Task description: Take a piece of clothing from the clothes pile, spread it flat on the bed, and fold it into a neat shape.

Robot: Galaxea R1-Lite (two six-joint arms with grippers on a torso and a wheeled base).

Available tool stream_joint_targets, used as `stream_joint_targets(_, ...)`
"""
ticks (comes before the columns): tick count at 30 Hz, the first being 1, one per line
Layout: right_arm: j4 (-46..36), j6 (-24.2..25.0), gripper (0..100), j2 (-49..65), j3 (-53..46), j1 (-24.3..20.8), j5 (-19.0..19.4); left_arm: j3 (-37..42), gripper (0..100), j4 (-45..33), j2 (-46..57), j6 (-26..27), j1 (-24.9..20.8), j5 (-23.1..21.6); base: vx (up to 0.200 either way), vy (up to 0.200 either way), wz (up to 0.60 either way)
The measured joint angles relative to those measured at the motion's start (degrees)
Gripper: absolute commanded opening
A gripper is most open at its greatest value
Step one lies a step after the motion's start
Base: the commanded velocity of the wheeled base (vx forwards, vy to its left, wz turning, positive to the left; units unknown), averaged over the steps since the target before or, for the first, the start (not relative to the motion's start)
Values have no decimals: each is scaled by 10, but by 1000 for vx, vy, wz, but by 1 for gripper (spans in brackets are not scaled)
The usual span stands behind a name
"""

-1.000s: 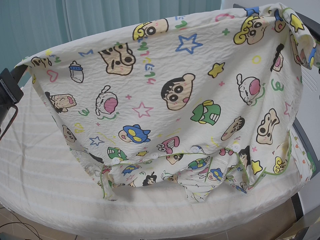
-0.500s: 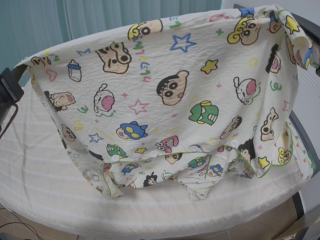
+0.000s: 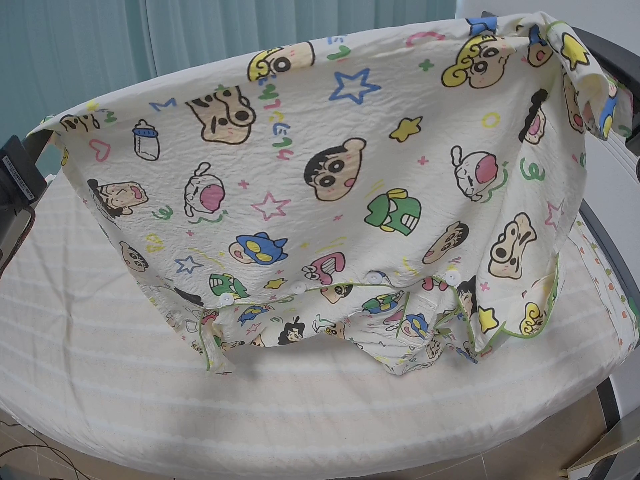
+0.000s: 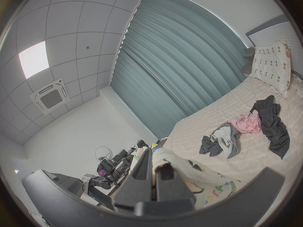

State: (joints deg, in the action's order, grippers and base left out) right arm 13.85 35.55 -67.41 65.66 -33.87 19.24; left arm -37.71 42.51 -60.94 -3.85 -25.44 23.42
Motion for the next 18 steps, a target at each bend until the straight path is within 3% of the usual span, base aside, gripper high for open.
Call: stream_joint_targets(18,0,0,0,-21,2,1,-1,3,0,0,5,3,15,1,0,200,0)
